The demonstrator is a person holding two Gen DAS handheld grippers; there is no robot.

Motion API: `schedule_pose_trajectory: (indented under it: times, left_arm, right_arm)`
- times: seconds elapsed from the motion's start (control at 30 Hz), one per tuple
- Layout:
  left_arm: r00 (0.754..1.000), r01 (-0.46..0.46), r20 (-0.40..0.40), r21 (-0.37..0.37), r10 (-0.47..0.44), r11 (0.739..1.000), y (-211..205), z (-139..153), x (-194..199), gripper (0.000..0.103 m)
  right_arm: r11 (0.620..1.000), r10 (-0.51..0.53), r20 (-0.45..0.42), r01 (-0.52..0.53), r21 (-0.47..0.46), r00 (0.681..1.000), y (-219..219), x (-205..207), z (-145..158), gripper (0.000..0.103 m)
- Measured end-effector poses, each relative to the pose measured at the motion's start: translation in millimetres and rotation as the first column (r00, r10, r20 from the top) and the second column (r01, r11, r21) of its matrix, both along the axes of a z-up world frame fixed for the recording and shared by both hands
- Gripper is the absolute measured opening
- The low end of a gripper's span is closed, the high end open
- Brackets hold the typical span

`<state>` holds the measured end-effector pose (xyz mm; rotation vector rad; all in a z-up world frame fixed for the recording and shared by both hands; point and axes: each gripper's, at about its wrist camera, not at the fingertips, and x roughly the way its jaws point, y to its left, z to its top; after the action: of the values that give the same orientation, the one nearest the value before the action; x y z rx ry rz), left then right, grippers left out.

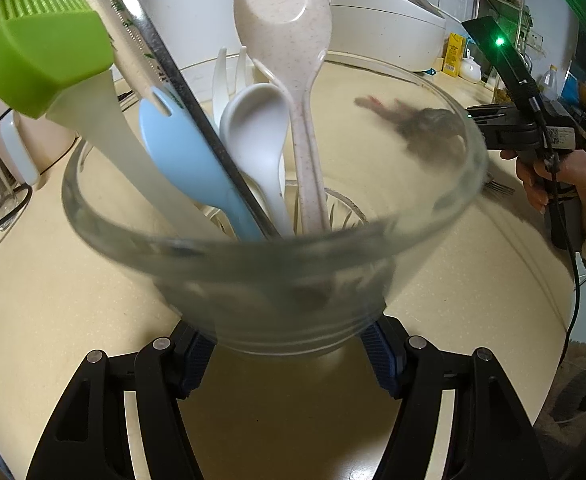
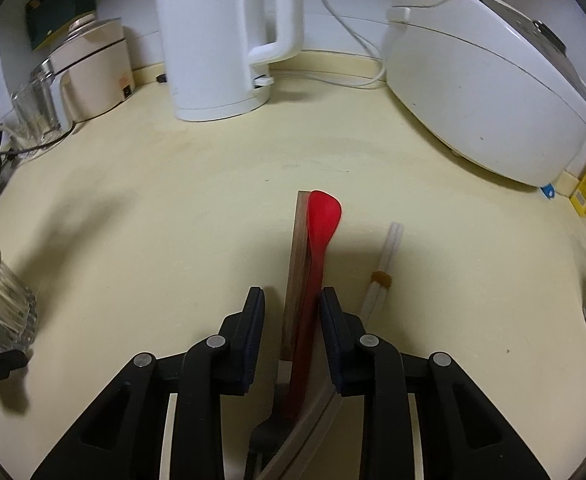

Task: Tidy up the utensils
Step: 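Move the open right gripper back over the chopsticks and red spatula, then shift the right gripper along the red spatula toward the wooden-handled fork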

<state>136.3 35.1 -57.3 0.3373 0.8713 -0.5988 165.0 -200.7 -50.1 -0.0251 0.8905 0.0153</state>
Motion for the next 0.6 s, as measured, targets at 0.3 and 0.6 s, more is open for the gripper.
schedule_pose_trajectory:
  times: [0.3,0.6]
  left_arm:
    - [1.0,0.0,0.002,0.003,0.0,1.0,-3.7,-0.6,1.3,0.071]
    - [1.0,0.0,0.004,0.004,0.0,1.0,-4.7,-0.7,1.5,0.071]
  right_arm:
    - [1.0,0.016,-0.001,-0.016,-0.006,1.0,2.9,1.1,0.1,0.029]
    - [1.0,0.016,-0.001,-0.016,-0.01,1.0,3.9,0.9,0.1,0.029]
